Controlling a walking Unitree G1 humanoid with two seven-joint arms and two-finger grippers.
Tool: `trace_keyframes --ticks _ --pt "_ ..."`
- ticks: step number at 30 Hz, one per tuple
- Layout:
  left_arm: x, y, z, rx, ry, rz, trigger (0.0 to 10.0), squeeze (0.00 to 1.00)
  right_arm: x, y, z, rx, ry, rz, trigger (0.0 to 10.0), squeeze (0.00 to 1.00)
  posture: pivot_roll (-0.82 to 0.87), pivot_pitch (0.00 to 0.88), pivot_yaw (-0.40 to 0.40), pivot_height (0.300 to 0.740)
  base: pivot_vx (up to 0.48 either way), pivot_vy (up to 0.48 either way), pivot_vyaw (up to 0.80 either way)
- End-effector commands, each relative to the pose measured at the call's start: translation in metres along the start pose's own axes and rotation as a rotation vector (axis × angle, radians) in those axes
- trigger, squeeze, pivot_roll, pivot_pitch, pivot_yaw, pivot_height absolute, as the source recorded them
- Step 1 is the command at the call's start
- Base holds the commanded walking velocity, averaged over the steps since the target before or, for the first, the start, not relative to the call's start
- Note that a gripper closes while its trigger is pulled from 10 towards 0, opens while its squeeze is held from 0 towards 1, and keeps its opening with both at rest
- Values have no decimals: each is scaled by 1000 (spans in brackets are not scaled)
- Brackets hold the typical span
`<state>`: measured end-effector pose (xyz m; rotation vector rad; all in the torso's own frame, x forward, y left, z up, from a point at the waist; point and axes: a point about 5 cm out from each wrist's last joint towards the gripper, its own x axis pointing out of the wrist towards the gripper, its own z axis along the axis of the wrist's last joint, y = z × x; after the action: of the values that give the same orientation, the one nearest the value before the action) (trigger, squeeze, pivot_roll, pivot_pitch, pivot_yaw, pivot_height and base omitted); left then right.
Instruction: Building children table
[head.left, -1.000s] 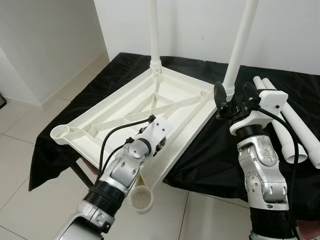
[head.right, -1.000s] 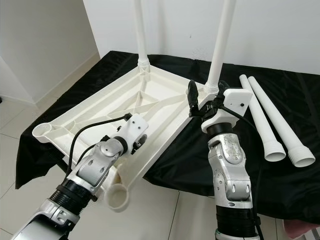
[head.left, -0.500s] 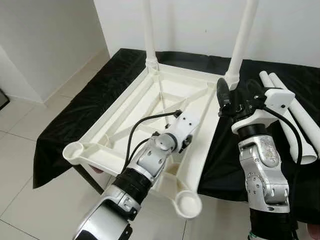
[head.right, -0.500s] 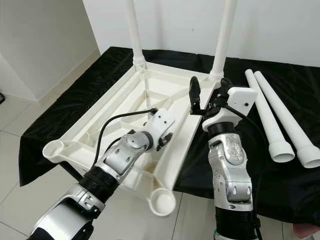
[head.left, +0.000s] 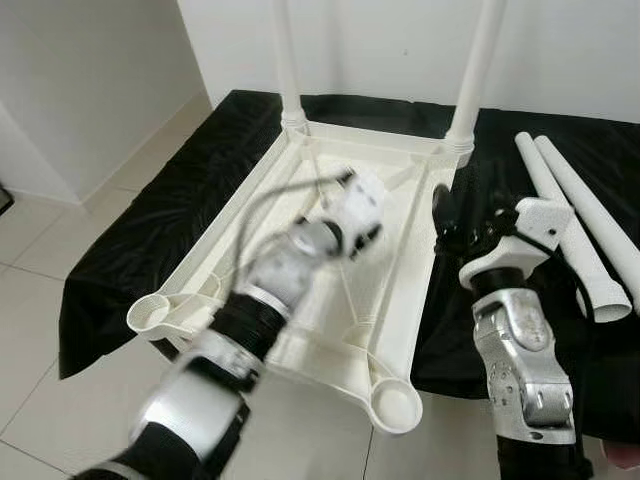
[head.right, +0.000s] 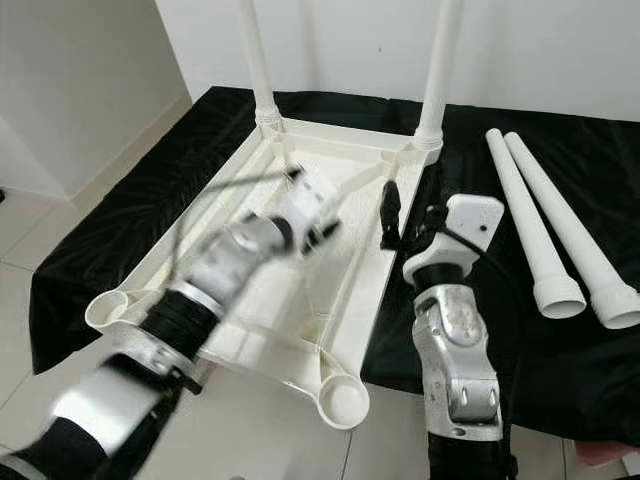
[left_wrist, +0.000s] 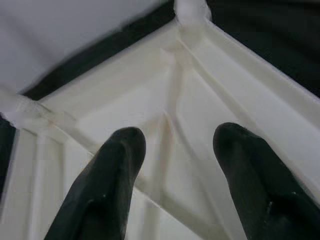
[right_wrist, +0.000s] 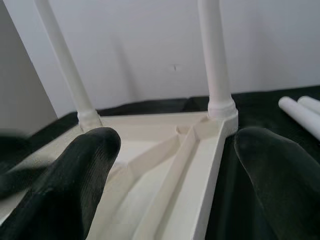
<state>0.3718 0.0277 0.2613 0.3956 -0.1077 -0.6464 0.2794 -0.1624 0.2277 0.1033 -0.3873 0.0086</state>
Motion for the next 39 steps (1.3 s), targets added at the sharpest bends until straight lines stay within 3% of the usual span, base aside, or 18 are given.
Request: trace_keyframes --ticks 1,4,7,10,14,18,21,29,35,36,38,39 --pt "-7 9 11 -32 -53 -17 10000 0 -2 7 -3 -1 25 10 10000 0 -121 142 127 740 0 0 0" --pt "-23 24 24 -73 -117 -21 10000 0 -5 10 -12 -11 91 -9 10000 0 -115 141 123 740 0 0 0" --pt "-31 27 27 -101 -148 -14 10000 0 -5 10 -17 -24 123 -41 10000 0 -108 141 115 740 0 0 0" --pt "-40 24 15 -162 -145 -32 10000 0 -4 7 -33 -28 257 -124 10000 0 -98 142 100 740 0 0 0" --pt "-49 17 -4 -196 -90 -41 10000 0 0 8 -32 21 289 -147 10000 0 -87 141 88 740 0 0 0" --pt "-58 10 -13 -230 -60 -51 10000 0 6 7 -29 3 341 -201 10000 0 -80 138 77 740 0 0 0" --pt "-60 10 -14 -237 -53 -49 10000 0 7 7 -29 8 352 -207 10000 0 -80 138 77 740 0 0 0" --pt "-72 9 -21 -262 -23 -26 10000 0 1 13 -37 41 559 -274 10000 0 -76 126 55 740 0 0 0" --pt "-73 9 -21 -269 -21 -21 10000 0 -5 17 -42 20 630 -282 10000 0 -79 122 52 740 0 0 0" --pt "-73 8 -21 -271 -21 -22 10000 0 -6 18 -44 21 647 -283 4275 0 -78 120 50 740 0 0 0" --pt "-73 8 -21 -272 -20 -23 10000 0 -7 18 -46 25 663 -286 3922 0 -78 120 50 740 0 0 0" --pt "-73 7 -21 -270 -19 -24 10000 0 -7 19 -48 26 672 -286 2039 0 -78 118 49 740 0 0 0"
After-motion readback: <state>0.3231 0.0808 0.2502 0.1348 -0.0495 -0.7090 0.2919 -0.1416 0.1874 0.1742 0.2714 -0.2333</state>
